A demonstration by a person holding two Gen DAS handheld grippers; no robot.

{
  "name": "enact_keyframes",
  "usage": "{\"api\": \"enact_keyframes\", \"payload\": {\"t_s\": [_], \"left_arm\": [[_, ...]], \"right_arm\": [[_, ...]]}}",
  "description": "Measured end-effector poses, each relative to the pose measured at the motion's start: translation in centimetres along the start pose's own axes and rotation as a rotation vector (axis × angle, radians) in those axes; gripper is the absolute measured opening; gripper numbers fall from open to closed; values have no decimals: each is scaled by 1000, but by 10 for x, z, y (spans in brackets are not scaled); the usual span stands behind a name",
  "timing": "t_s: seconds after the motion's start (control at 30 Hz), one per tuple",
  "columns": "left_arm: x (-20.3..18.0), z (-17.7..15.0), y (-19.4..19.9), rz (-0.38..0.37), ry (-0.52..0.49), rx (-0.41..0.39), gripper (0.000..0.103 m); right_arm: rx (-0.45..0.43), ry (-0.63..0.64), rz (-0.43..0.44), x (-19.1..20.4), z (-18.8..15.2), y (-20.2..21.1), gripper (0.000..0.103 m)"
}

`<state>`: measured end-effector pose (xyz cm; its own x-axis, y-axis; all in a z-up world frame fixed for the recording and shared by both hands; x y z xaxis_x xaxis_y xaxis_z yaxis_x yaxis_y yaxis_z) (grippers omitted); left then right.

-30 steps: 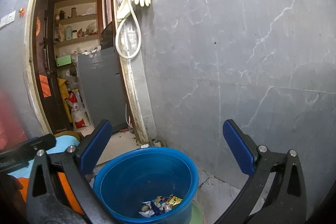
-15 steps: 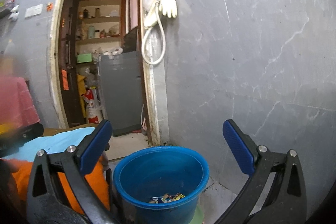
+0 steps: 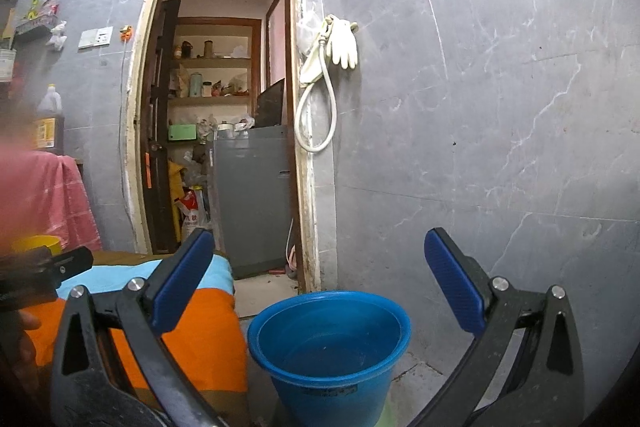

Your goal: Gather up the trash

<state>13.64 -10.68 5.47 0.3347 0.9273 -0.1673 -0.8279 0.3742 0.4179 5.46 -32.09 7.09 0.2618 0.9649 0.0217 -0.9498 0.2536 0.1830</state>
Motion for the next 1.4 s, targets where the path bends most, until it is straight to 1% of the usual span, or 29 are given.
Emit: {"api": "enact_keyframes", "payload": {"t_s": [0.27,0.43,0.57,0.67,0.93,1.13,1.4], "left_arm": [[11,-23,33,81,-12,-12,101],[17,-40,53,132,-17,-31,101],[22,-51,63,158,-4,-34,101],[25,-58,71,167,8,-37,101],[29,-73,77,172,42,-21,101],[22,-81,71,191,20,28,101],[24,-84,70,198,20,31,101]], "right_arm": [[16,3,36,16,-18,29,103],[46,11,64,27,-31,41,103],[73,12,80,34,-45,50,103],[86,18,75,38,-52,55,103],[72,26,60,39,-57,60,103],[100,18,62,41,-59,55,103],[119,37,73,46,-63,53,103]]}}
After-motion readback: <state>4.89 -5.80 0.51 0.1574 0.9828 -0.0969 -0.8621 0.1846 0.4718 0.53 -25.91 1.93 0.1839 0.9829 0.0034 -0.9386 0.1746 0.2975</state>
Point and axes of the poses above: each gripper's, at about its wrist camera, not at the fingertips, and y roughly against the way its jaws point, x to its left, z to its top, the point moved 1 cm from there along -y, roughly the way its jaws point, and after that the axes turned 8 degrees about x, right-handed, at the moved point
